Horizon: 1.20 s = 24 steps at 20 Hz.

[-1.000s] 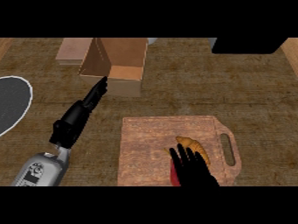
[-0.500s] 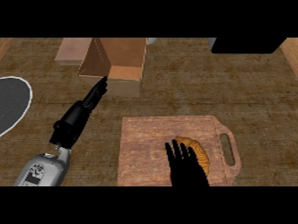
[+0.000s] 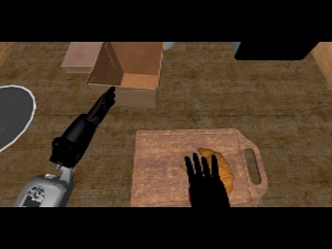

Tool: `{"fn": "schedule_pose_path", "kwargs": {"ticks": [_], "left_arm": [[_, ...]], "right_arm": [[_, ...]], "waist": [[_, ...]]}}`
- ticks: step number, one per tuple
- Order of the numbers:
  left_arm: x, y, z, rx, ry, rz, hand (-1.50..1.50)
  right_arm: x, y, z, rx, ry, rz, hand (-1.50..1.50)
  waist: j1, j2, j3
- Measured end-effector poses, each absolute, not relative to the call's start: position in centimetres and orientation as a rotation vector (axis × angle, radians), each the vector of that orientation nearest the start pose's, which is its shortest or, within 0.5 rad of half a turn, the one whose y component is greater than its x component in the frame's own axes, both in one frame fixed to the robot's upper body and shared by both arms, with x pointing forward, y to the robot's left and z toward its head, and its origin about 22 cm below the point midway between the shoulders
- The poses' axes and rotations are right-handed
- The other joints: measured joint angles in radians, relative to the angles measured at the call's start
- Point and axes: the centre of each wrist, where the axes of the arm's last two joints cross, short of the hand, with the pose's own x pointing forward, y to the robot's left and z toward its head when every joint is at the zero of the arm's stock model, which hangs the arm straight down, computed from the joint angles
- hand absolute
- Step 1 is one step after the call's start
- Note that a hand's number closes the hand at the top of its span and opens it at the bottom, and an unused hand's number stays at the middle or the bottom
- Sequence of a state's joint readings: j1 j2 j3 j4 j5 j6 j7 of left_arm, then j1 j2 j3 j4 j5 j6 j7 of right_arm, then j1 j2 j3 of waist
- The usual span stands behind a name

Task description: Pick the pear from the cutting board and place it in the cardboard box

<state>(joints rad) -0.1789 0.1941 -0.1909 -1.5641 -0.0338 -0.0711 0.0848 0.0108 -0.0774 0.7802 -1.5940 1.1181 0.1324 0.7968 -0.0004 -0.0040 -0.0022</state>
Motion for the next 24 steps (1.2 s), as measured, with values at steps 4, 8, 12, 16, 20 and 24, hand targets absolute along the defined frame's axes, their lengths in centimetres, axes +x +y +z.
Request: {"fn": "schedule_pose_path", "kwargs": {"ticks": [4,8,12,16,20,24], "left_arm": [[27.7,20.3,4.6,-0.036,-1.598,-0.454,0.00],[28.3,21.3,4.4,-0.036,-1.598,-0.453,0.00],[28.4,20.6,4.4,-0.045,-1.595,-0.458,0.00],[28.9,19.4,4.8,-0.076,-1.610,-0.492,0.00],[29.0,18.5,4.8,-0.104,-1.617,-0.511,0.00],[29.3,17.9,5.0,-0.113,-1.616,-0.522,0.00]], "right_arm": [[17.7,-8.4,-0.9,-0.779,-0.998,1.248,1.50],[17.9,-7.8,-1.0,-0.802,-1.009,1.269,1.50],[18.8,-5.6,-0.5,-0.836,-1.037,1.310,1.50],[20.1,-2.5,0.8,-0.843,-1.102,1.331,1.50],[21.6,-0.3,2.2,-0.900,-1.176,1.328,1.50],[23.4,1.3,3.7,-1.005,-1.262,1.311,1.50]], "waist": [[0.000,-0.005,-0.002],[-0.001,-0.008,-0.005],[0.007,-0.005,-0.008],[0.052,0.010,-0.002],[0.085,0.015,0.001],[0.097,0.016,0.002]]}}
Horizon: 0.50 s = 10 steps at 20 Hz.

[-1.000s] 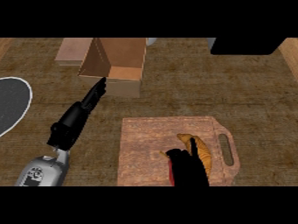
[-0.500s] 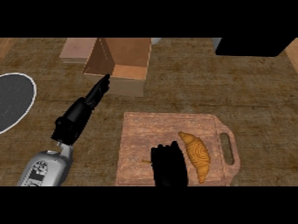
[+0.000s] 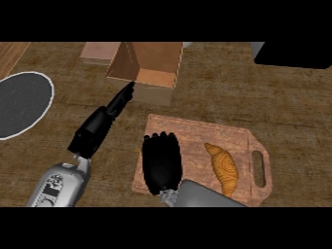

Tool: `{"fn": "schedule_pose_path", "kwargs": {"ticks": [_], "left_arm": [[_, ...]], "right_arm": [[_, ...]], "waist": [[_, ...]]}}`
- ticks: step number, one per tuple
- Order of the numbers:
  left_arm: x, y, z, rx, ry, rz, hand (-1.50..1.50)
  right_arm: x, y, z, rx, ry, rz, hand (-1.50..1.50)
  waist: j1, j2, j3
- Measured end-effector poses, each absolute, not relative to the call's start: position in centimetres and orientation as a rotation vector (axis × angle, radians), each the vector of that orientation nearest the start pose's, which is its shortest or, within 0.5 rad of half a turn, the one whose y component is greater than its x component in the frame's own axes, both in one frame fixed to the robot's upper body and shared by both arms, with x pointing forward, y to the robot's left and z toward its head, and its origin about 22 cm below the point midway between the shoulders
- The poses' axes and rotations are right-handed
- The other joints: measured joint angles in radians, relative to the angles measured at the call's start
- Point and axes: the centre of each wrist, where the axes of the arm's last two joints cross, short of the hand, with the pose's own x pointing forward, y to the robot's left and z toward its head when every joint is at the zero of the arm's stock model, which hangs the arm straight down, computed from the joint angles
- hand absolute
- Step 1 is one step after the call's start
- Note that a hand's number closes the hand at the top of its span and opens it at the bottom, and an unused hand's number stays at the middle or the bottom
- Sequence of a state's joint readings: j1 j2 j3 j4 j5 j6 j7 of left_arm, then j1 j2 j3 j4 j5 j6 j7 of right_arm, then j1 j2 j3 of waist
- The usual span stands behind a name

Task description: Pick the pear from the cutting board and place it in the cardboard box

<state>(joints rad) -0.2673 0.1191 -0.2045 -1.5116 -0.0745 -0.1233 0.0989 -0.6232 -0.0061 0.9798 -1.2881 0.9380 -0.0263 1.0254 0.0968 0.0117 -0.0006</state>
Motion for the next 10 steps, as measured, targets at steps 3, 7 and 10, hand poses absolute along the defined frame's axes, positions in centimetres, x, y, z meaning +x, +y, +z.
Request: {"fn": "schedule_pose_path", "kwargs": {"ticks": [3,7,10], "left_arm": [[29.4,18.0,4.8,-0.104,-1.615,-0.520,0.00],[29.8,18.2,4.7,-0.108,-1.606,-0.528,0.00],[30.0,18.3,5.1,-0.105,-1.607,-0.527,0.00]], "right_arm": [[23.9,2.5,5.2,-1.063,-1.351,1.300,1.50],[24.2,4.0,8.3,-1.084,-1.465,1.275,1.50],[23.6,4.9,10.8,-1.068,-1.557,1.260,1.50]], "waist": [[-0.004,-0.002,0.000],[-0.002,-0.005,-0.001],[-0.005,-0.010,-0.001]]}}
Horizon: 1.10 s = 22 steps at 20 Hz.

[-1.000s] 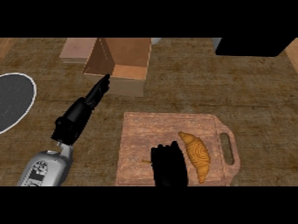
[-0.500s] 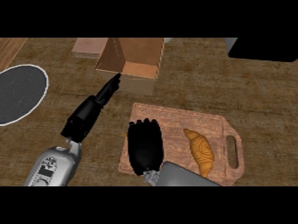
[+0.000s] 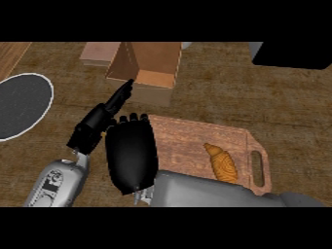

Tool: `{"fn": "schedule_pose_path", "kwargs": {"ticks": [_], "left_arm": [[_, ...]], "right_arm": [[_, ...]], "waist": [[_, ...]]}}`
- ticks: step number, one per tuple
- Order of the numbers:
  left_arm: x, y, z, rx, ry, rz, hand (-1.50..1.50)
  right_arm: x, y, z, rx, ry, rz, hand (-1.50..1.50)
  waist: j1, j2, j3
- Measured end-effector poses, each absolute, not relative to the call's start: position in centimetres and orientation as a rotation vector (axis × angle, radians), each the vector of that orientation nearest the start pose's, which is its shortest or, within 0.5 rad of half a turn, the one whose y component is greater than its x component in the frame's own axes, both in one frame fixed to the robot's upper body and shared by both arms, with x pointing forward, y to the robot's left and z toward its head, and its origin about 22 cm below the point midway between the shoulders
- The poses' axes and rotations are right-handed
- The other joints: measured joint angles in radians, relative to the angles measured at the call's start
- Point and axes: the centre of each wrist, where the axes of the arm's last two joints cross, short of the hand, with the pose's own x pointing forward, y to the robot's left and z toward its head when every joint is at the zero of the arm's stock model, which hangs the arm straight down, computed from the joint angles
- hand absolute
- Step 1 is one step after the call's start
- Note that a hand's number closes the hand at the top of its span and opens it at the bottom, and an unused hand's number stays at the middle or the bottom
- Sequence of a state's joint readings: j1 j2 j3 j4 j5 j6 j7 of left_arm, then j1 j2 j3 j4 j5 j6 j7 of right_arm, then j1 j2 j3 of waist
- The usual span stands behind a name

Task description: Pick the pear from the cutting board and place it in the cardboard box

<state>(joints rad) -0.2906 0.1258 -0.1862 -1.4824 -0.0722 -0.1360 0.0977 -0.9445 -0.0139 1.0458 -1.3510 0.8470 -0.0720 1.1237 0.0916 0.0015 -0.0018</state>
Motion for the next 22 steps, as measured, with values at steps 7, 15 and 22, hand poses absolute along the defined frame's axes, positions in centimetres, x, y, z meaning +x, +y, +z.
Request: {"fn": "schedule_pose_path", "kwargs": {"ticks": [7,15,22], "left_arm": [[29.8,19.5,5.2,-0.088,-1.616,-0.496,0.00],[29.5,19.8,4.8,-0.080,-1.614,-0.475,0.00],[29.2,20.0,4.5,-0.073,-1.603,-0.471,0.00]], "right_arm": [[22.2,6.1,15.9,-1.041,-1.743,1.170,1.50],[23.2,6.8,20.0,-1.058,-1.802,1.020,1.50],[25.7,7.6,22.9,-1.111,-1.788,0.928,1.50]], "waist": [[-0.017,-0.009,-0.001],[-0.034,-0.010,-0.001],[-0.036,-0.006,-0.001]]}}
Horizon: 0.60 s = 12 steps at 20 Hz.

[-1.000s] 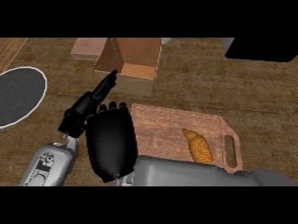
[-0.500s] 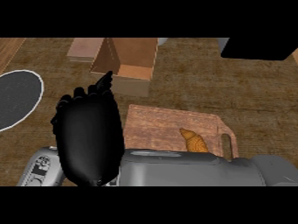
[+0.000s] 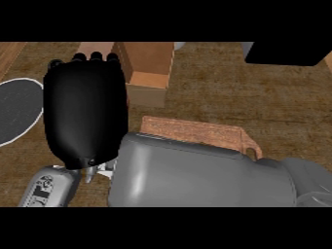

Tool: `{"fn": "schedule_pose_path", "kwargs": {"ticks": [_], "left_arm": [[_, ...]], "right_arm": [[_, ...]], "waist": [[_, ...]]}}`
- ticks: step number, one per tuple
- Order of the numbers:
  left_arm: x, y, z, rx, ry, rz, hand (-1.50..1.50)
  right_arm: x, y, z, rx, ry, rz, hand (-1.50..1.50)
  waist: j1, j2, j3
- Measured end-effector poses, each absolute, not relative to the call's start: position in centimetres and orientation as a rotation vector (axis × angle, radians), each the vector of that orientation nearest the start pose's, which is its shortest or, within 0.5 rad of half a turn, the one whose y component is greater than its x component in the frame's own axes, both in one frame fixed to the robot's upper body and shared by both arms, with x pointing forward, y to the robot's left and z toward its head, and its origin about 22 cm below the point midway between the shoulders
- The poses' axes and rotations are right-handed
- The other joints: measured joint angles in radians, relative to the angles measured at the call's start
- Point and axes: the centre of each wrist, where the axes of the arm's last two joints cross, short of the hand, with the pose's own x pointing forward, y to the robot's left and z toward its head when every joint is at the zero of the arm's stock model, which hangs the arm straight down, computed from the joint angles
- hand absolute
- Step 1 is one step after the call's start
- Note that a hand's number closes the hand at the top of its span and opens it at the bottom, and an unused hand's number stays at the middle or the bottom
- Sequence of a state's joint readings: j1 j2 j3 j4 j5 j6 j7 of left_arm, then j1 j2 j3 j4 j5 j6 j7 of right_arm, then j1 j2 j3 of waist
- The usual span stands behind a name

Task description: Pick the pear from the cutting board and place it in the cardboard box

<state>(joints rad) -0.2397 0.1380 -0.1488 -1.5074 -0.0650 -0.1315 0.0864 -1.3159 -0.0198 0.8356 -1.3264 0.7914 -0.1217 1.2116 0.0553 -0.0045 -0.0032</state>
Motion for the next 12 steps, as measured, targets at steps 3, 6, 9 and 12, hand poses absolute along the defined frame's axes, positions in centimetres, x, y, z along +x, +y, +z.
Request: {"fn": "schedule_pose_path", "kwargs": {"ticks": [3,6,9,12], "left_arm": [[29.4,19.9,4.8,-0.072,-1.601,-0.475,0.00],[29.8,19.9,5.0,-0.075,-1.606,-0.481,0.00],[29.4,19.7,4.8,-0.085,-1.605,-0.486,0.00],[29.4,19.4,4.2,-0.077,-1.603,-0.496,0.00]], "right_arm": [[27.0,7.8,23.9,-1.113,-1.770,0.896,1.50],[28.3,8.0,24.3,-1.119,-1.754,0.871,1.50],[29.6,8.0,24.3,-1.125,-1.736,0.836,1.50],[31.3,8.0,24.6,-1.143,-1.709,0.802,1.50]], "waist": [[-0.002,0.003,0.000],[-0.004,0.007,0.000],[0.000,0.008,0.000],[-0.001,0.011,0.000]]}}
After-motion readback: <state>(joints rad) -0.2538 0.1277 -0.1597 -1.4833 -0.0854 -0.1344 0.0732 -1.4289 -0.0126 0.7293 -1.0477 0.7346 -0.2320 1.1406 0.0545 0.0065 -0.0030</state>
